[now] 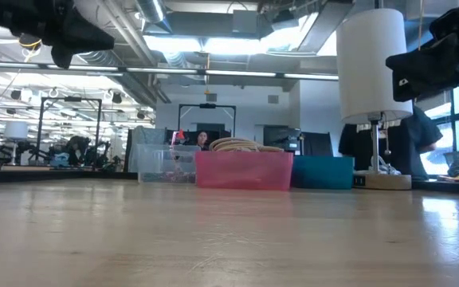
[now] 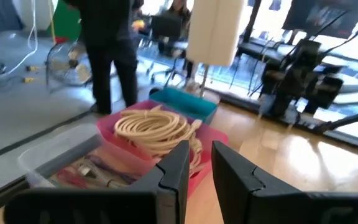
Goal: Pick & Place USB Port
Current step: Return to Home Position
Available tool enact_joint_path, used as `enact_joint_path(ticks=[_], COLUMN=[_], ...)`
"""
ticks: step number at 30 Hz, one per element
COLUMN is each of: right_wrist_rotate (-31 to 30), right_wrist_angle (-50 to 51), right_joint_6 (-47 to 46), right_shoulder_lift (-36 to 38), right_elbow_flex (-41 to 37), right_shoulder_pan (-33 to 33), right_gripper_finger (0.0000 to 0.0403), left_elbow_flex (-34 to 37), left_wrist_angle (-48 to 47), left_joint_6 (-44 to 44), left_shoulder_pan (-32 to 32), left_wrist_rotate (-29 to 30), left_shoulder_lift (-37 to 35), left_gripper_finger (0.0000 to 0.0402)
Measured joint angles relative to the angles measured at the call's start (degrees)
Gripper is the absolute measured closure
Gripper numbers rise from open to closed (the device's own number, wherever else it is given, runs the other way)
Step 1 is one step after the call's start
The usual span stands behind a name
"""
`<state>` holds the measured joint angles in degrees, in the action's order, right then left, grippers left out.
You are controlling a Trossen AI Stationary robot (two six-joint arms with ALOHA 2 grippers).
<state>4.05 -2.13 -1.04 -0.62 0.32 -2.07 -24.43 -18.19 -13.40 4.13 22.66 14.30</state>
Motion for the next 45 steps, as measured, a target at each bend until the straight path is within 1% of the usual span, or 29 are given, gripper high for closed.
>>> enact_joint_path(ticks=[2, 4, 6, 10, 11, 13, 15, 19, 22, 24, 33, 42, 45], right_wrist_rotate=[0.0, 0.0, 0.0, 0.0, 0.0, 0.0, 0.0, 0.0, 0.0, 0.0, 0.0, 0.0, 0.0], right_wrist_angle=[0.0, 0.0, 0.0, 0.0, 0.0, 0.0, 0.0, 0.0, 0.0, 0.0, 0.0, 0.0, 0.0], right_joint_6=[0.0, 0.0, 0.0, 0.0, 0.0, 0.0, 0.0, 0.0, 0.0, 0.0, 0.0, 0.0, 0.0], right_shoulder_lift=[0.0, 0.0, 0.0, 0.0, 0.0, 0.0, 0.0, 0.0, 0.0, 0.0, 0.0, 0.0, 0.0], right_elbow_flex=[0.0, 0.0, 0.0, 0.0, 0.0, 0.0, 0.0, 0.0, 0.0, 0.0, 0.0, 0.0, 0.0], right_shoulder_pan=[0.0, 0.0, 0.0, 0.0, 0.0, 0.0, 0.0, 0.0, 0.0, 0.0, 0.0, 0.0, 0.0], right_gripper_finger=[0.0391, 0.0391, 0.0391, 0.0391, 0.0391, 0.0391, 0.0391, 0.0391, 0.0391, 0.0391, 0.0391, 0.0391, 0.0391], left_elbow_flex=[2.9, 5.6, 8.1, 12.1, 13.0, 15.2, 17.5, 21.2, 23.9, 24.0, 23.9, 23.9, 23.9], left_wrist_angle=[4.0, 8.1, 11.9, 17.9, 19.1, 21.6, 24.5, 30.6, 35.3, 36.3, 36.5, 33.0, 33.0], left_joint_6=[0.9, 2.7, 5.7, 12.8, 14.0, 15.4, 15.7, 15.6, 13.9, 13.1, 12.6, 11.9, 10.1], left_shoulder_pan=[-0.3, -0.4, -0.3, -0.4, -0.4, -0.4, -0.4, -0.4, -0.4, -0.4, -0.4, -0.4, -0.4], left_wrist_rotate=[-0.5, -2.6, -6.6, -17.0, -19.0, -21.0, -21.0, -20.8, -20.8, -20.8, -20.8, -20.8, -20.8], left_shoulder_lift=[-2.6, -5.0, -6.6, -10.0, -10.9, -13.0, -14.3, -14.3, -14.3, -14.3, -14.2, -14.2, -14.2], left_gripper_finger=[0.0341, 0.0341, 0.0341, 0.0341, 0.0341, 0.0341, 0.0341, 0.0341, 0.0341, 0.0341, 0.0341, 0.0341, 0.0341])
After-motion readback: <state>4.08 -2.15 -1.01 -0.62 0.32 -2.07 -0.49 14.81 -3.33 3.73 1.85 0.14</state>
